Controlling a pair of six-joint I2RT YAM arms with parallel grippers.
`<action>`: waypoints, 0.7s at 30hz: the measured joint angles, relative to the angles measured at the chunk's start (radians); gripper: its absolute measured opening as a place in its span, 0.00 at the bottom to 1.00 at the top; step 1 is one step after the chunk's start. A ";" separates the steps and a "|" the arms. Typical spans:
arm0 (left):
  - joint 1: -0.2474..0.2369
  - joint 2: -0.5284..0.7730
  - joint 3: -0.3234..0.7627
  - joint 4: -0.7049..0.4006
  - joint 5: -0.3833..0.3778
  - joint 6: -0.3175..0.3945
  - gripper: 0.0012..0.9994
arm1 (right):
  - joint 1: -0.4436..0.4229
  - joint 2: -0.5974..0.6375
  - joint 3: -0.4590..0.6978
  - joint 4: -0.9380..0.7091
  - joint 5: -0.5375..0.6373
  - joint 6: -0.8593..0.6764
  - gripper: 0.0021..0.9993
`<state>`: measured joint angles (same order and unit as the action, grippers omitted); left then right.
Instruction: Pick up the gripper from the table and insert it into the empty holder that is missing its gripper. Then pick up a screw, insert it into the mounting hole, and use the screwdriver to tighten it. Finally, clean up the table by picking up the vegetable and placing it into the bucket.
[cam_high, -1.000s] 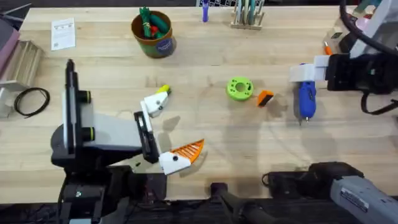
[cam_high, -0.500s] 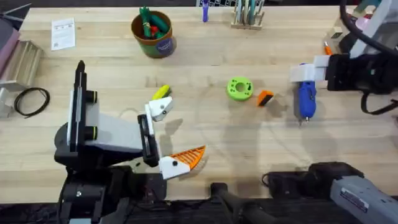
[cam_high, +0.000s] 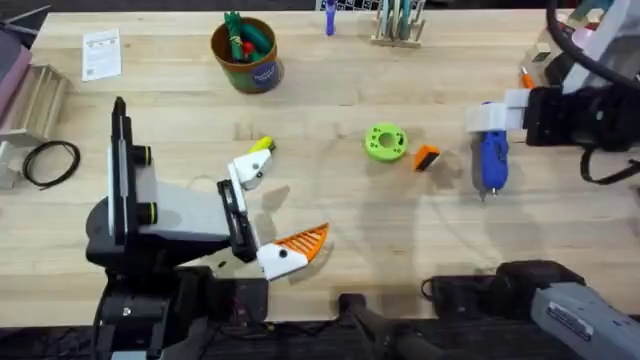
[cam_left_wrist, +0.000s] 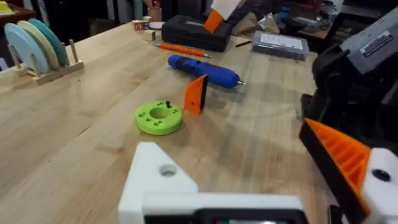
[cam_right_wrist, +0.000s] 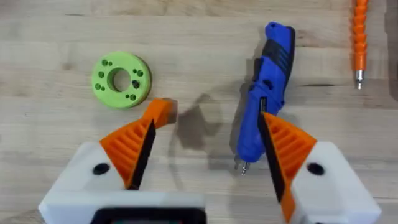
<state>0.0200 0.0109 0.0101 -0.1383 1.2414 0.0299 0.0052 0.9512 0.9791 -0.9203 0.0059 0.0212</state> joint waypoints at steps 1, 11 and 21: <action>0.000 0.000 0.000 0.000 -0.003 0.000 0.99 | 0.000 0.000 0.000 0.000 0.000 0.000 0.99; 0.000 0.000 0.000 0.001 -0.008 0.000 0.99 | 0.000 0.000 0.000 0.000 0.000 0.000 0.99; 0.000 0.000 0.000 0.001 -0.008 0.000 0.99 | 0.000 0.000 0.000 0.000 0.000 0.000 0.99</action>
<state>0.0200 0.0109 0.0101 -0.1371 1.2335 0.0303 0.0055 0.9512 0.9791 -0.9203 0.0060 0.0212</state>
